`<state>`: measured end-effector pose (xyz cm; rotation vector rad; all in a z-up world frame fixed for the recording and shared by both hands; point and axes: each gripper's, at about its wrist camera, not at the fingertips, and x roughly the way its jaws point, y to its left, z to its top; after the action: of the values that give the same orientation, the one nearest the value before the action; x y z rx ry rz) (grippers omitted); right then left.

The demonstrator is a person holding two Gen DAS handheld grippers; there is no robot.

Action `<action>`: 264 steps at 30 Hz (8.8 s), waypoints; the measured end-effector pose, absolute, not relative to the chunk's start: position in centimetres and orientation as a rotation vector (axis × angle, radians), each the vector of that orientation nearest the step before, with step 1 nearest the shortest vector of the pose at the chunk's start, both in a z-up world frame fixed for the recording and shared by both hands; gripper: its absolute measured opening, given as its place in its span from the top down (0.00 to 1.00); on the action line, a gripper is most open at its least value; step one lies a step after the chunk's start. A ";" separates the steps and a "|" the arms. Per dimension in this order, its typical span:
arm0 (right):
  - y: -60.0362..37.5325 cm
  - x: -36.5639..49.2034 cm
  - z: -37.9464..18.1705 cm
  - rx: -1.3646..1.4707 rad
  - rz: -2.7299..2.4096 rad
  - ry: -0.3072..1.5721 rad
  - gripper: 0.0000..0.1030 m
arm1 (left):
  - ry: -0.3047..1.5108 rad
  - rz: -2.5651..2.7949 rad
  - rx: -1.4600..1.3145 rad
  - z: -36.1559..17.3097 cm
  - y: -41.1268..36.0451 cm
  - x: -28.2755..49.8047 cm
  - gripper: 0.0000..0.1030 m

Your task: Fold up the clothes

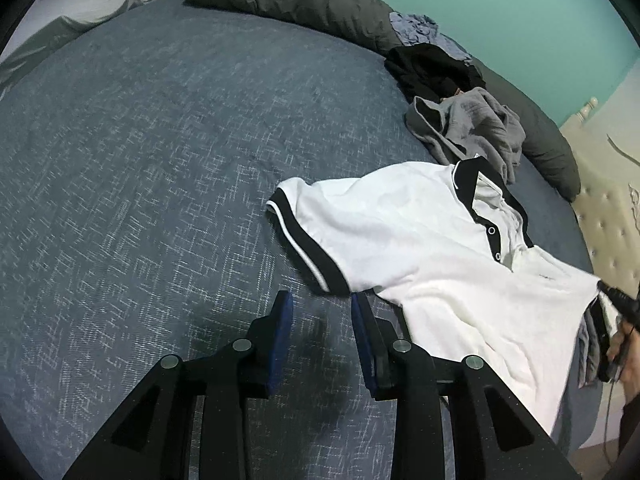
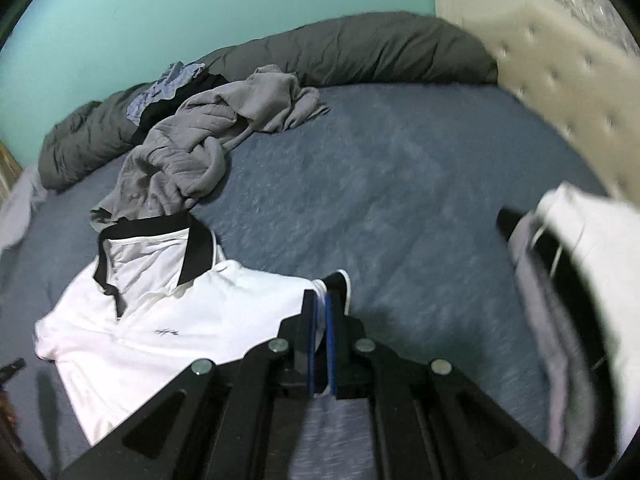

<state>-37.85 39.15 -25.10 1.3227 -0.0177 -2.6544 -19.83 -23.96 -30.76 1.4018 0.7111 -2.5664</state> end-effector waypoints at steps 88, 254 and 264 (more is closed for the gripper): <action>41.2 -6.1 -39.4 1.766 -1.921 -0.319 0.84 | 0.605 -2.650 2.181 -36.0 0.0 -8.2 0.57; 43.9 -4.8 -30.3 1.544 -2.091 -0.056 0.97 | 0.402 -2.792 1.848 -27.3 -14.3 -1.4 0.97; 43.7 -0.5 -31.1 1.631 -2.005 0.051 0.97 | 0.325 -2.739 1.972 -27.6 -13.1 4.5 0.97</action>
<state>-0.51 43.74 -31.07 1.6310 0.0512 -2.0052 4.46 -13.08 -27.59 1.9723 0.3247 -2.7394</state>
